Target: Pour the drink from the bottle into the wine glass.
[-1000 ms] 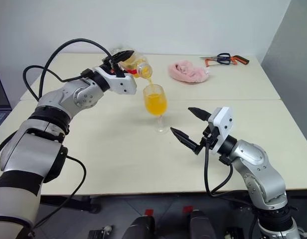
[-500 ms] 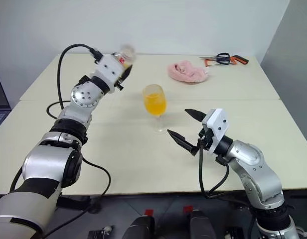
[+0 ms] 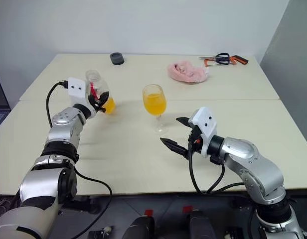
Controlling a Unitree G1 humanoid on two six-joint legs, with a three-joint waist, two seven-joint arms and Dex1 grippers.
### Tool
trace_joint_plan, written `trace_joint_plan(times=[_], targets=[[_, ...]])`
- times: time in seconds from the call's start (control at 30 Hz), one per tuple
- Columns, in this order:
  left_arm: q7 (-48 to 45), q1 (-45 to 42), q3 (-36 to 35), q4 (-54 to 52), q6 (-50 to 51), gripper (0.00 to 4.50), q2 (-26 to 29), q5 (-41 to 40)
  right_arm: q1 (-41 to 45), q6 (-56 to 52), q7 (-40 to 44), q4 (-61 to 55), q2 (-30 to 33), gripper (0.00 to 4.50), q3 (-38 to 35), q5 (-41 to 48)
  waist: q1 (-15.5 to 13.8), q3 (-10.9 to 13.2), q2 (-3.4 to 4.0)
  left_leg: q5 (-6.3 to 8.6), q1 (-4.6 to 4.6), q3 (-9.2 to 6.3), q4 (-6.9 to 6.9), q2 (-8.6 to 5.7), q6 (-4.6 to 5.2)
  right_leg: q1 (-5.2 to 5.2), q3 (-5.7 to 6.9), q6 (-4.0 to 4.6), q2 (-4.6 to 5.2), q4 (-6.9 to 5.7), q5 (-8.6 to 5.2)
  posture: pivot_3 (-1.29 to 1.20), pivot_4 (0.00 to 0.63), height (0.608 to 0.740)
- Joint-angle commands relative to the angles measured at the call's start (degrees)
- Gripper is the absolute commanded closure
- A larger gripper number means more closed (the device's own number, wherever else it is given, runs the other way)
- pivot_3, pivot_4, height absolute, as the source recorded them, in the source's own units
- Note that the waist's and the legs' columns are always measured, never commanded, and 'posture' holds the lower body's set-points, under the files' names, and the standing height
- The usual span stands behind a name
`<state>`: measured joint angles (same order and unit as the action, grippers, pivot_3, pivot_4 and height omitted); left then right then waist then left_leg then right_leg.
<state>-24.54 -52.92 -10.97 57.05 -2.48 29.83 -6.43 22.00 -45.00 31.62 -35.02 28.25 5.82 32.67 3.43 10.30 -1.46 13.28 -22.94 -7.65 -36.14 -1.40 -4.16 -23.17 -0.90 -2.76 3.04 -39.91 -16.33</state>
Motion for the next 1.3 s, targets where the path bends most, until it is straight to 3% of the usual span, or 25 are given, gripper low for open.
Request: trace_joint_plan(times=[0.03, 0.53, 0.83, 1.3], targets=[[-0.3, 0.7, -1.7, -4.5, 2.1, 2.78, 1.1, -1.7, 1.3, 2.0, 1.4, -2.2, -0.2, 0.0, -0.6, 1.0, 0.0, 0.0, -0.02, 0.0, 0.0, 0.0, 0.0, 0.0, 0.0, 0.0, -0.01, 0.0, 0.0, 0.0, 0.0, 0.0, 0.15, 0.74], [-3.4, 4.7, -1.6, -4.9, 5.7, 2.78, 2.8, -1.8, 2.5, 4.8, 3.1, -0.3, -0.3, 0.0, 1.5, -0.9, 0.0, -0.1, -0.07, 0.0, 0.04, 0.03, 0.0, 0.02, 0.0, 0.0, -0.02, 0.0, 0.0, -0.01, 0.0, 0.0, 0.15, 0.74], [-3.6, 6.2, -1.6, -6.6, 4.3, 0.02, 3.3, -1.6, 3.7, 5.1, 4.1, 1.7, -0.1, 0.0, 1.6, -1.1, -0.1, -0.1, -0.08, 0.0, 0.02, 0.0, 0.0, 0.02, 0.0, 0.0, 0.0, 0.0, 0.0, -0.01, 0.0, 0.0, 0.15, 0.74], [-4.1, 10.1, -1.5, -11.6, 1.3, 0.02, 3.0, -1.8, 1.1, 6.1, 4.9, 1.5, 1.3, 0.0, 1.4, -1.9, -0.2, -0.1, -0.09, 0.0, 0.02, 0.0, 0.01, 0.02, 0.0, 0.0, -0.01, 0.0, 0.01, 0.0, 0.0, 0.0, 0.15, 0.74]])
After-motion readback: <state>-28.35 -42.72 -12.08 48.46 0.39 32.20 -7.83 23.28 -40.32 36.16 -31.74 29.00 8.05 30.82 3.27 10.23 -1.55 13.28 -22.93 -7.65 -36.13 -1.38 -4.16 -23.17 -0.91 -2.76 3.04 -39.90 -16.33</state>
